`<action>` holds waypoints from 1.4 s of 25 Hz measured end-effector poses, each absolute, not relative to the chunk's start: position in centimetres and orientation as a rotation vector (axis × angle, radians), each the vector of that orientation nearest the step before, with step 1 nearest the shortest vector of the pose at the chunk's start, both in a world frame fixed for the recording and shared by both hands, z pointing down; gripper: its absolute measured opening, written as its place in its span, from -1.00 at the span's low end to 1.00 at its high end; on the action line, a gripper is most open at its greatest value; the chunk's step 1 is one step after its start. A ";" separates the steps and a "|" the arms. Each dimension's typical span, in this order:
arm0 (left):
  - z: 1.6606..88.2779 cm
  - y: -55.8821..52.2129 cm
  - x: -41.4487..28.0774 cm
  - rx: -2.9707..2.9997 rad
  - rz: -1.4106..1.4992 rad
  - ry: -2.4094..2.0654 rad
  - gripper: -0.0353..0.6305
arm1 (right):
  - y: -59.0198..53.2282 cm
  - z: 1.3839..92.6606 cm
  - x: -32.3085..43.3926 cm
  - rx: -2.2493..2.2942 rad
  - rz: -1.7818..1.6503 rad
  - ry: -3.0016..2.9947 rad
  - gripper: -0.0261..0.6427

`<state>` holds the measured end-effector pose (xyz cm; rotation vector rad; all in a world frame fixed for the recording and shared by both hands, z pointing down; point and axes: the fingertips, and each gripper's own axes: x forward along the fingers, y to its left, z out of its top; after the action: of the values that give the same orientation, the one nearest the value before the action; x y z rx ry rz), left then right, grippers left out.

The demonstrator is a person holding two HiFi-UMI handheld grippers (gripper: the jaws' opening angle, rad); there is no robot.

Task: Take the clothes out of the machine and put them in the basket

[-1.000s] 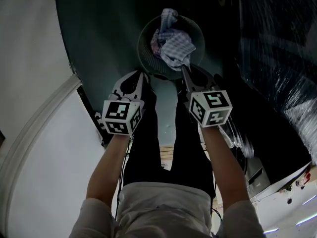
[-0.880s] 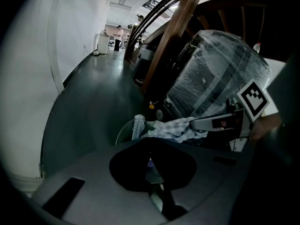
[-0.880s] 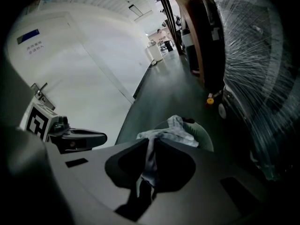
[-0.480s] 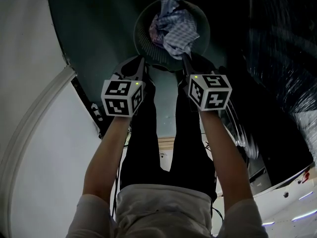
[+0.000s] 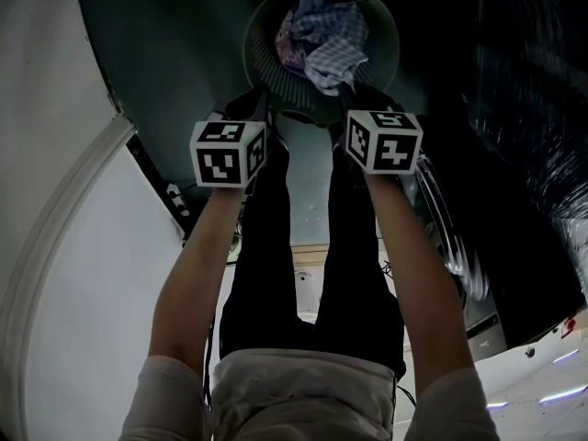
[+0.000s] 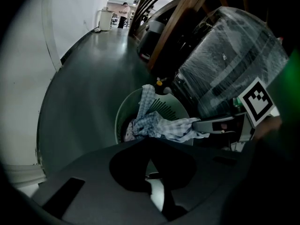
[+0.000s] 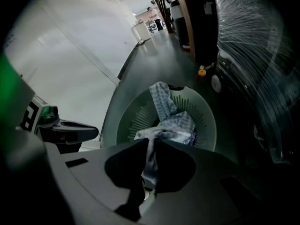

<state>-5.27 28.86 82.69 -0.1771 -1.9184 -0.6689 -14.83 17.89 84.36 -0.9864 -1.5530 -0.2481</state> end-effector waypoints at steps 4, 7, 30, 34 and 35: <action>84.7 28.3 -4.6 -0.170 -0.681 -1.865 -0.83 | 17.2 86.7 -14.2 -0.970 -0.284 -1.530 -0.80; 86.0 27.9 -4.3 -0.166 -0.699 -1.827 -0.83 | 16.7 88.4 -14.1 -0.945 -0.305 -1.517 -0.80; 89.7 27.4 -3.5 -0.183 -0.729 -1.727 -0.83 | 15.5 91.0 -15.1 -0.815 -0.288 -1.499 -0.49; 89.7 28.0 -3.5 -0.194 -0.721 -1.731 -0.83 | 15.8 90.7 -15.9 -0.830 -0.312 -1.510 -0.43; 89.7 28.1 -3.4 -0.197 -0.722 -1.729 -0.83 | 15.8 90.7 -15.9 -0.829 -0.308 -1.507 -0.43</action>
<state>-3.44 28.08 89.67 -0.1966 -1.7293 -0.7218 -15.90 15.80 90.73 -0.8287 -1.5071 -0.3081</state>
